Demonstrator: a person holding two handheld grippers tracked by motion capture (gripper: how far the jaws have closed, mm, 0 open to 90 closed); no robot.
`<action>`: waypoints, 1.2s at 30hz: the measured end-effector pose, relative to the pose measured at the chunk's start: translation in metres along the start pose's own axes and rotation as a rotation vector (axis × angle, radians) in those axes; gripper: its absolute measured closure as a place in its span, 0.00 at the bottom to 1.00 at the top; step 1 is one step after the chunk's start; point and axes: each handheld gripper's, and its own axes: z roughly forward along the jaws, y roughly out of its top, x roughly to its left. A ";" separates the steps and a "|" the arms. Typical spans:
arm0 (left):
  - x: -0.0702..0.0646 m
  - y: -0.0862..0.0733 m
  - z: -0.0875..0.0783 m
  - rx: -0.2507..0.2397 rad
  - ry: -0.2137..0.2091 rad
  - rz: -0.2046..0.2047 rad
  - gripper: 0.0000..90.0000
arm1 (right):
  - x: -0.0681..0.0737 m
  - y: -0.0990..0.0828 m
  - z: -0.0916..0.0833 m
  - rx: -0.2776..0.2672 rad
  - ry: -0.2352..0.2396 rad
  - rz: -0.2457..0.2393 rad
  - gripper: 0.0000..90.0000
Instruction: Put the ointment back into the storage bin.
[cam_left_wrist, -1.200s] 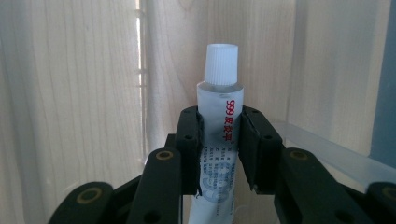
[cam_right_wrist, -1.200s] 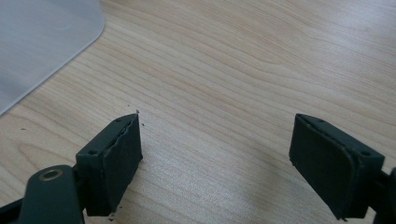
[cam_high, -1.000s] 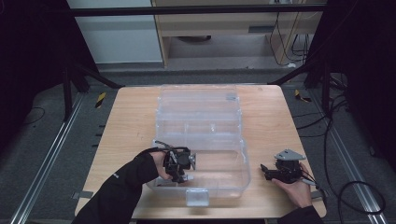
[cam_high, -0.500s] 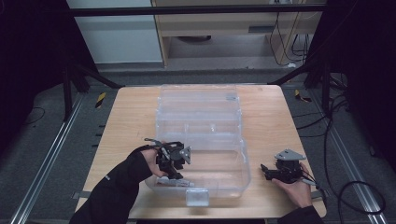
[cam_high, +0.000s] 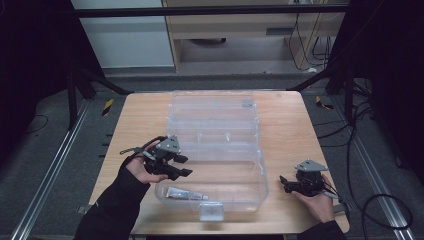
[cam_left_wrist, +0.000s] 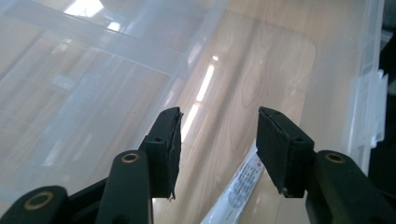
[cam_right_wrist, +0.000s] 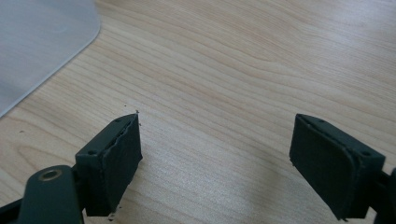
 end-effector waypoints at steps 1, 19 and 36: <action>0.000 0.000 0.000 0.000 0.000 0.000 0.56 | 0.000 0.000 0.000 0.000 0.000 0.000 0.19; -0.005 -0.053 -0.045 -0.289 0.217 -0.214 0.55 | -0.001 0.000 -0.001 0.022 0.004 0.031 0.18; 0.023 -0.109 -0.053 -0.239 0.484 -0.417 0.45 | 0.000 -0.001 -0.003 0.027 0.010 0.038 0.16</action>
